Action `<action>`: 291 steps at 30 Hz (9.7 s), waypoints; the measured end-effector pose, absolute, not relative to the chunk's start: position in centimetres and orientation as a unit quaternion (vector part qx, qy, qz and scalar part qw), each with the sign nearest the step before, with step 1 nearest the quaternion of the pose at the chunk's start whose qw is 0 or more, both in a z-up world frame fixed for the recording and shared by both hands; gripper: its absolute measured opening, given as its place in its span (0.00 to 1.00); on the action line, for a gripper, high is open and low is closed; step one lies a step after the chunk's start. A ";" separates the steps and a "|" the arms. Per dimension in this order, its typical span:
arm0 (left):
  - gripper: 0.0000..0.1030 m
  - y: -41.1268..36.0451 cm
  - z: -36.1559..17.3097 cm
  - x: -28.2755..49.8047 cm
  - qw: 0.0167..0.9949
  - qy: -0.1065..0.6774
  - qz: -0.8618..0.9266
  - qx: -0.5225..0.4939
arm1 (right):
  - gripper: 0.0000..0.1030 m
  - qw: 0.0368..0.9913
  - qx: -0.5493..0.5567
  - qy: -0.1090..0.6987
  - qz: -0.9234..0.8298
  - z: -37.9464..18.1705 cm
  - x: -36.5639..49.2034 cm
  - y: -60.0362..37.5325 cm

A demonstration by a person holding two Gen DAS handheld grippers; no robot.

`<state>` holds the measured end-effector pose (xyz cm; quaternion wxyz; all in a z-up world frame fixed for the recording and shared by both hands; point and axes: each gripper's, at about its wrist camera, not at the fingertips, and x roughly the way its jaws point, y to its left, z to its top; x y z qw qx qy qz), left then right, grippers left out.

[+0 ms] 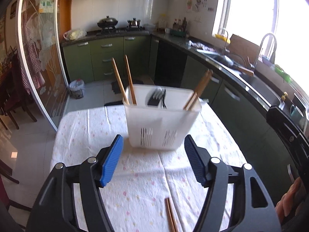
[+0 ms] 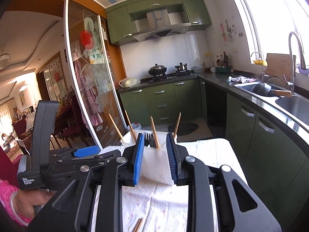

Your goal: Organize utensils

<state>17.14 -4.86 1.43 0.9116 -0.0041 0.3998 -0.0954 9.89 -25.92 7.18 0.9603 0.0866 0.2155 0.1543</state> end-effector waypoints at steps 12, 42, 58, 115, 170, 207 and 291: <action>0.33 -7.4 -11.4 13.8 0.752 0.652 -0.095 0.021 | 0.30 0.915 0.109 0.354 0.159 1.5 5.6 -31.2; 0.28 -9.5 -14.0 15.4 0.694 0.716 -0.066 0.038 | 0.36 0.823 0.081 0.529 0.189 -2.2 10.1 -25.2; 0.07 0.8 -13.1 14.1 0.689 0.724 -0.030 0.014 | 0.23 0.697 -0.012 0.692 0.189 -10.0 15.2 -15.3; 0.05 -1.3 -0.4 11.3 0.818 0.564 -0.111 -0.012 | 0.06 0.841 0.082 0.467 0.259 3.2 7.2 -22.1; 0.05 -4.6 19.5 24.9 0.925 0.371 -0.078 -0.024 | 0.06 0.842 0.101 0.462 0.259 3.6 8.5 -26.4; 0.05 -1.0 12.5 20.2 0.913 0.395 -0.100 0.011 | 0.06 0.901 0.109 0.317 0.275 15.8 14.2 -23.3; 0.93 1.5 1.8 -3.7 0.976 0.217 0.031 0.006 | 0.96 0.989 0.052 0.135 0.034 5.0 -7.6 -24.3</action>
